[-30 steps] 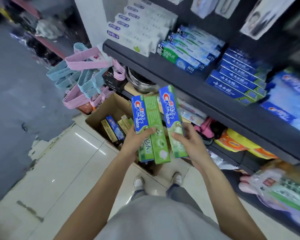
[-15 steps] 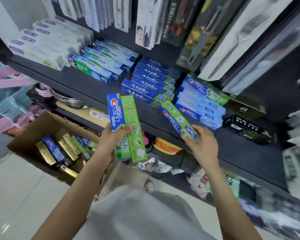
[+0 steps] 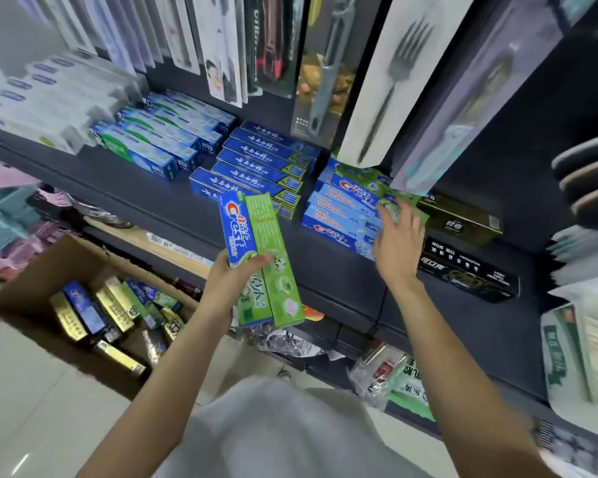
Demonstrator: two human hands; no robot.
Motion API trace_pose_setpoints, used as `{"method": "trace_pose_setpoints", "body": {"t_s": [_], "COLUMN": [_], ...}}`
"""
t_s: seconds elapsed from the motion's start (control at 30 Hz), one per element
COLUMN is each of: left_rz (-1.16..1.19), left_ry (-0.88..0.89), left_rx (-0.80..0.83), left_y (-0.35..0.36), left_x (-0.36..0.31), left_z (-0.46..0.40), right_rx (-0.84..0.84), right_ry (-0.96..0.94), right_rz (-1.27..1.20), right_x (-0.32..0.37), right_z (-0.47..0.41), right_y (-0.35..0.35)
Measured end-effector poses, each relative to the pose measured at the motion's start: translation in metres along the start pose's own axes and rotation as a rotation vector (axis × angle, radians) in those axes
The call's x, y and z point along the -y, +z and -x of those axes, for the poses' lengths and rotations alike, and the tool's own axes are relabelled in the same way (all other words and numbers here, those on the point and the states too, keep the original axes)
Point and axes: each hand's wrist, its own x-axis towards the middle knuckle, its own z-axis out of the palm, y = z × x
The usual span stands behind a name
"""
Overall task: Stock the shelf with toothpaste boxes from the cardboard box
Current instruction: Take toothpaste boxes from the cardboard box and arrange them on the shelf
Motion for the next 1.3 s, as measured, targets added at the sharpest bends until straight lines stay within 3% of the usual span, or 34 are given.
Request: {"method": "trace_pose_setpoints", "body": {"t_s": [0.07, 0.1, 0.2, 0.27, 0.4, 0.47, 0.6, 0.73, 0.87, 1.0, 1.07, 1.2, 1.3], "left_rz": [0.012, 0.015, -0.035, -0.091, -0.104, -0.055, 0.137, 0.125, 0.085, 0.003, 0.01, 0.035, 0.023], "left_ry": [-0.003, 0.0, 0.034, 0.076, 0.098, 0.073, 0.008, 0.003, -0.012, -0.031, -0.031, -0.063, -0.068], "left_rx": [0.012, 0.013, 0.03, 0.043, 0.041, 0.072, 0.159, 0.14, 0.138, 0.169, 0.169, 0.099, 0.069], "left_y": [0.004, 0.005, 0.008, 0.009, 0.008, 0.005, 0.004, 0.009, 0.015, 0.023, 0.026, 0.026, 0.022], "left_x": [0.0, -0.001, -0.002, -0.001, 0.001, 0.001, -0.005, -0.007, -0.002, 0.005, 0.009, 0.015, 0.017], "left_z": [0.0, 0.001, 0.003, 0.004, 0.008, 0.011, 0.015, 0.013, 0.008, 0.006, 0.005, -0.001, -0.004], "right_rx": [-0.021, 0.052, 0.477, 0.599, 0.56, 0.599, 0.705, 0.768, 0.867, 0.863, 0.777, 0.512, 0.298], "right_ry": [0.049, 0.102, 0.293, 0.288, 0.19, 0.351, 0.854, 0.942, 0.781, 0.683, 0.603, 0.191, 0.034], "right_rz": [-0.345, -0.571, -1.072, -1.128, -1.052, -1.2, -1.722, -1.905, -1.817, -1.524, -1.233, -0.541, -0.25], "right_x": [0.021, 0.036, 0.08, 0.099, 0.11, 0.108, 0.098, 0.084, 0.079, 0.073, 0.064, 0.028, 0.013], "right_z": [0.028, 0.043, 0.075, 0.086, 0.092, 0.09, 0.089, 0.096, 0.098, 0.098, 0.093, 0.066, 0.036], "right_y": [-0.014, -0.023, -0.046, -0.051, -0.048, -0.048, -0.056, -0.063, -0.073, -0.069, -0.065, -0.056, -0.049]}}
